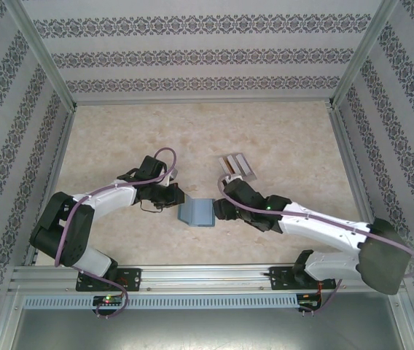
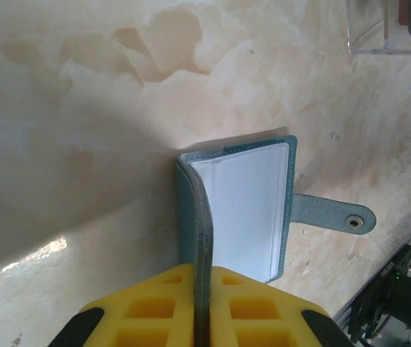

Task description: Put the credit cards into the card holder

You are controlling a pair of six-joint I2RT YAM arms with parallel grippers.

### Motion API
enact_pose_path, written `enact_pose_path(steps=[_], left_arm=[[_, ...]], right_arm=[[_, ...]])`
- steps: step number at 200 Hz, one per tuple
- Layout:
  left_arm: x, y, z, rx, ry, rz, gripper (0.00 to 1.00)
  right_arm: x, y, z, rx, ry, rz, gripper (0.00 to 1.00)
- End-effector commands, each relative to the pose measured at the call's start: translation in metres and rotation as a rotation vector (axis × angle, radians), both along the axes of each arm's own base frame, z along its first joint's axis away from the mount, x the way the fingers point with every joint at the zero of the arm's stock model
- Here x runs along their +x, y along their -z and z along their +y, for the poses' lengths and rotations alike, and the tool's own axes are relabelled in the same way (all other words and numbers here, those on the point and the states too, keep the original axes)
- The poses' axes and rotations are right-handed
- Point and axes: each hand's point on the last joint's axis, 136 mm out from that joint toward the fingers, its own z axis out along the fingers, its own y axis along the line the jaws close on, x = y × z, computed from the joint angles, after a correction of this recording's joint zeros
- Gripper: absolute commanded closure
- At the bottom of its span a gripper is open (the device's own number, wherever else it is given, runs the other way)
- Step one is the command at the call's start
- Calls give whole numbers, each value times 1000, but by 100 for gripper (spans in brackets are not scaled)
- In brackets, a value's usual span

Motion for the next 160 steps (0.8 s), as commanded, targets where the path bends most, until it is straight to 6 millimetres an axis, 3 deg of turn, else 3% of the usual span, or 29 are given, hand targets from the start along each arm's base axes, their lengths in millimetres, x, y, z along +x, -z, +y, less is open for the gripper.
enact_pose_path(steps=[1, 37, 76, 101, 124, 160], left_arm=[[0, 1, -2, -31, 1, 13, 89], [1, -2, -7, -68, 4, 17, 89], [-2, 1, -4, -56, -26, 43, 88], [-2, -1, -3, -56, -37, 55, 93], [-2, -4, -2, -53, -45, 43, 94], [-1, -7, -3, -67, -57, 43, 95]], right_arm=[[4, -12, -6, 1, 17, -20, 37], [33, -27, -19, -15, 28, -43, 32], [83, -37, -64, -125, 126, -46, 25], [108, -36, -65, -201, 70, -58, 26], [131, -25, -70, -234, 57, -11, 32], [144, -7, -58, -182, -90, 64, 38]])
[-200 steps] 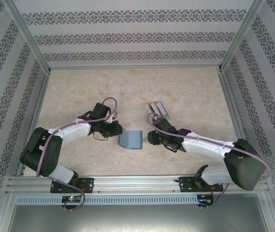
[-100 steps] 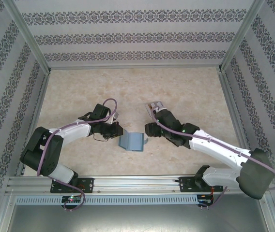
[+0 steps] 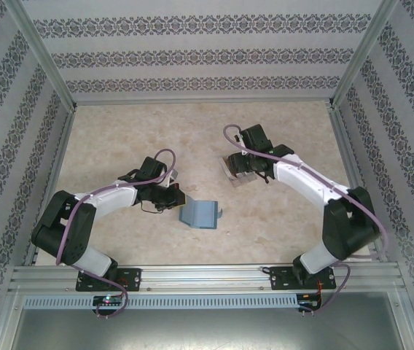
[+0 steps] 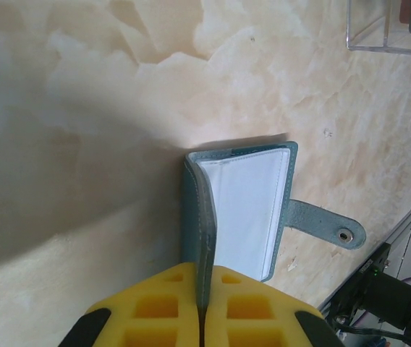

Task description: Put the credit cards into the card holder

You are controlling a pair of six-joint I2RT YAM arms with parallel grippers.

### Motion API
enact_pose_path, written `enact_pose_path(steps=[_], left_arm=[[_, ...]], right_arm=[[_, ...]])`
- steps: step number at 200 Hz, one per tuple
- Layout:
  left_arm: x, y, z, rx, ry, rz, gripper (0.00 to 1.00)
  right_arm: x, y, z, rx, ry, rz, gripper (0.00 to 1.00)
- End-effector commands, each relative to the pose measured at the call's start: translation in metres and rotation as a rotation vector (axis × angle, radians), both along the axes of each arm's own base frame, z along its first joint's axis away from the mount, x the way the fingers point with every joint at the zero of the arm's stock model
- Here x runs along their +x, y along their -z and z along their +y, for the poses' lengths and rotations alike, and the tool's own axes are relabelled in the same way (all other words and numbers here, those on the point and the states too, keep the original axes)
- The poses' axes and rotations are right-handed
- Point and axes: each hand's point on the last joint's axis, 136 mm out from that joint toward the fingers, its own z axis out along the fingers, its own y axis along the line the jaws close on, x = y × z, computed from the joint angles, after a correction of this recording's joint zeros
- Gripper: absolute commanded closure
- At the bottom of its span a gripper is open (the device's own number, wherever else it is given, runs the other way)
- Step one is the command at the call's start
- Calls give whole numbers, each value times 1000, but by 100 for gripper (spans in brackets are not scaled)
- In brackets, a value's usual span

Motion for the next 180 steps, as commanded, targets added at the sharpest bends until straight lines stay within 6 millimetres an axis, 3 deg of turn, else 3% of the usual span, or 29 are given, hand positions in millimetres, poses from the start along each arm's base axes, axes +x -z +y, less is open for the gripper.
enact_pose_path(steps=[1, 29, 86, 120, 132, 180], left_arm=[[3, -9, 2, -25, -30, -15, 95], [2, -11, 2, -32, -33, -17, 95], [-2, -12, 5, -16, -26, -31, 94], [-2, -10, 9, 5, -28, -35, 86], [-1, -10, 12, 18, -42, -45, 80], [0, -12, 17, 50, -30, -51, 74]], right_arm=[[-3, 7, 8, 22, -142, 64, 39], [5, 15, 12, 107, -168, 120, 41], [15, 33, 11, 56, -173, 152, 34], [21, 53, -3, -96, -137, 159, 36], [25, 56, -13, -172, -105, 151, 41], [30, 47, -30, -362, -46, 49, 43]])
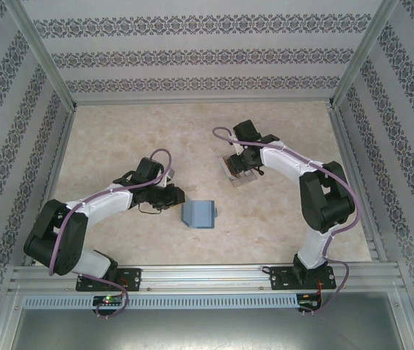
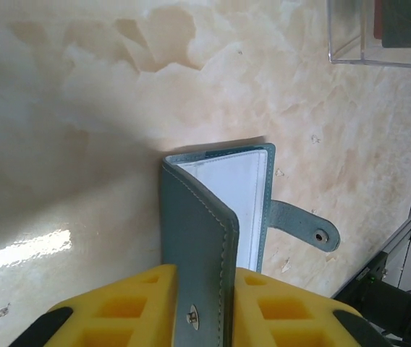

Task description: Put the credit cards into the card holder

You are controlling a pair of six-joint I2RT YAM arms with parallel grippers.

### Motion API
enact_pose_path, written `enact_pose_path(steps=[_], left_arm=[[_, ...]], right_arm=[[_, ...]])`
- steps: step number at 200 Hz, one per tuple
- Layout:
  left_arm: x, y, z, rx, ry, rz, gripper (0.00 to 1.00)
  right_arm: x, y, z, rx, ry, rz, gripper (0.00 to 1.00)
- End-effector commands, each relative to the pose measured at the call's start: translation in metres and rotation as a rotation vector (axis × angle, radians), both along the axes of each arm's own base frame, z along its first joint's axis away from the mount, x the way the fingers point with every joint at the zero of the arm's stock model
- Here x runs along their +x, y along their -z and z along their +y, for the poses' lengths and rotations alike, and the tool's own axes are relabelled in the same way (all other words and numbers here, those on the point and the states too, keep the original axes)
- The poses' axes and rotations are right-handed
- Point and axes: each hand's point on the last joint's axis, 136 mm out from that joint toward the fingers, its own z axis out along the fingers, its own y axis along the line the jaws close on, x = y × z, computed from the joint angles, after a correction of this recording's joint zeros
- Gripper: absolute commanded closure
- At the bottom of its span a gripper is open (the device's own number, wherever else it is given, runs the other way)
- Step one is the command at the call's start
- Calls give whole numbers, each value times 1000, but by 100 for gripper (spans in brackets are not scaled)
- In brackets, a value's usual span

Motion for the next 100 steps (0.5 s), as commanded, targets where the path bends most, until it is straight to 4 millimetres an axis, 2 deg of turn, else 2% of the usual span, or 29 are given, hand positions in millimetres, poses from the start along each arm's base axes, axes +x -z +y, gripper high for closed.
enact_pose_path(steps=[1, 49, 100], left_arm=[[2, 0, 10, 40, 0, 0, 74], [-2, 11, 20, 109, -9, 27, 74], [-2, 14, 24, 138, -7, 20, 78]], right_arm=[[5, -5, -24, -177, 47, -72, 43], [10, -25, -31, -318, 59, -196, 48], [10, -38, -30, -342, 59, -253, 49]])
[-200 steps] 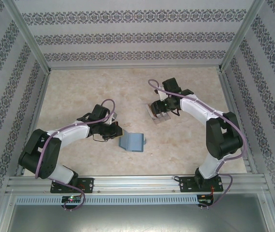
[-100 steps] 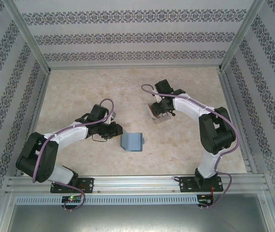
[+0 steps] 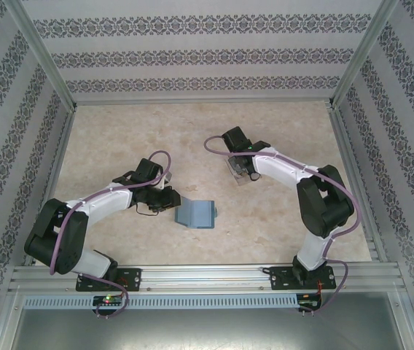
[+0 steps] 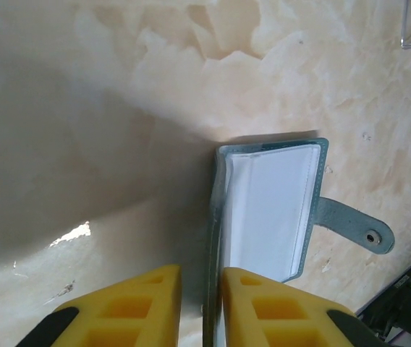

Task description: Put the credit cards into the card holder

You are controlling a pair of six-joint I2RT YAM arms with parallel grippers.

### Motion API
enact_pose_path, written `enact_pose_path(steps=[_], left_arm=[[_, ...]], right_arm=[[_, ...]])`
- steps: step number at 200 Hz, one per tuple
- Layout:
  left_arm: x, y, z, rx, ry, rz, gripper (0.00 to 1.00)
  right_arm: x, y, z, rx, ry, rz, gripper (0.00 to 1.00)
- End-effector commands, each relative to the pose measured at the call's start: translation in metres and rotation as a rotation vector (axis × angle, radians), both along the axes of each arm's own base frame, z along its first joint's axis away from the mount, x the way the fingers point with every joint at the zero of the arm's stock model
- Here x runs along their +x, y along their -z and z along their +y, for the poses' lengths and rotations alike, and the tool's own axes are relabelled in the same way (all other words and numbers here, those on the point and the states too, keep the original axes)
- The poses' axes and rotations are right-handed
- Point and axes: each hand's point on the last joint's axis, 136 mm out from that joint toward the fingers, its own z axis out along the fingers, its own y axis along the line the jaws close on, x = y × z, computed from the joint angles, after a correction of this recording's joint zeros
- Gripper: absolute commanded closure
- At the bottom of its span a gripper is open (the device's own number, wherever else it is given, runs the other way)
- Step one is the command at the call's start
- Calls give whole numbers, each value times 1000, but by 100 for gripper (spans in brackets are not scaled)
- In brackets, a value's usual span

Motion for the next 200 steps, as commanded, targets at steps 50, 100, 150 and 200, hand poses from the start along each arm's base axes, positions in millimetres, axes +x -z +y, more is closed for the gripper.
enact_pose_path(steps=[50, 100, 150, 200], left_arm=[[6, -3, 11, 60, -11, -28, 78], [4, 1, 11, 55, -9, -19, 80], [4, 0, 8, 40, 5, -15, 80], [-9, -5, -1, -30, 43, 25, 58]], right_arm=[[3, -21, -7, -25, 6, -72, 73], [-3, -15, 5, 57, -22, -20, 100], [-9, -32, 7, 136, -7, -35, 100], [-31, -88, -8, 234, 66, -163, 100]])
